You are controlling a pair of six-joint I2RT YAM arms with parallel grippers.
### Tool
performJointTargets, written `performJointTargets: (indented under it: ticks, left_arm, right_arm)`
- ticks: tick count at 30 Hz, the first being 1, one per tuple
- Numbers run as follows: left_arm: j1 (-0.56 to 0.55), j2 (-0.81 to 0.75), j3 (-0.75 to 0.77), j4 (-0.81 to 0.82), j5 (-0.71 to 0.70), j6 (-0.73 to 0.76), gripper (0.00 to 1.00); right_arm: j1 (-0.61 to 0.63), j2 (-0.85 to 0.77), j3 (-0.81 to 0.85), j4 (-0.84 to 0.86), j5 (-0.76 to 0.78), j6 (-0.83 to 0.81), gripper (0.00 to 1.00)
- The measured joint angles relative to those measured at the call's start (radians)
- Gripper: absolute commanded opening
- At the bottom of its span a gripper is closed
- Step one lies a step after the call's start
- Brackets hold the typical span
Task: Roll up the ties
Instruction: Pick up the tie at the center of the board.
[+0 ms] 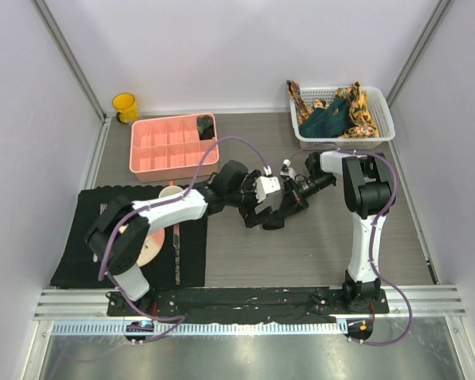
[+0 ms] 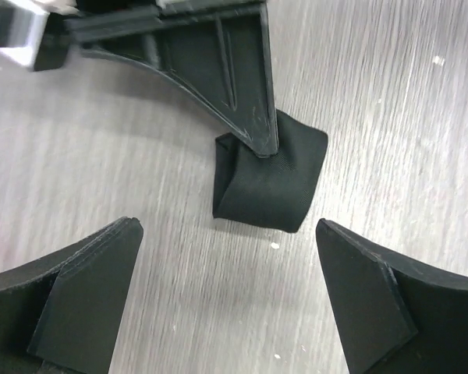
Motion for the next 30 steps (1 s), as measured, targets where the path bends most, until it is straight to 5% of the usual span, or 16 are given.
performJointTargets:
  ticks: [8, 19, 22, 23, 26, 28, 30]
  left_arm:
    - [0.005, 0.012, 0.081, -0.107, 0.065, 0.047, 1.00]
    - [-0.024, 0.084, -0.013, 0.042, 0.097, 0.105, 1.00]
    - [-0.038, 0.128, -0.013, 0.077, 0.080, 0.122, 0.81]
    - [-0.043, 0.141, -0.013, 0.081, 0.075, 0.130, 0.66]
    - [-0.051, 0.150, -0.013, 0.082, 0.063, 0.147, 0.43]
    - [-0.053, 0.141, -0.013, 0.079, 0.057, 0.154, 0.46]
    - [-0.054, 0.123, -0.008, 0.067, 0.048, 0.156, 0.77]
  right_arm:
    - [0.017, -0.026, 0.000, 0.003, 0.012, -0.023, 0.01]
    - [0.048, -0.047, 0.000, 0.008, -0.026, -0.018, 0.01]
    - [0.055, -0.051, 0.000, 0.002, -0.053, -0.019, 0.01]
    - [0.056, -0.053, 0.000, -0.004, -0.063, -0.019, 0.01]
    - [0.057, -0.057, 0.011, -0.029, -0.084, -0.023, 0.01]
    - [0.057, -0.061, 0.024, -0.050, -0.084, -0.034, 0.01]
    - [0.057, -0.061, 0.045, -0.082, -0.095, -0.045, 0.01]
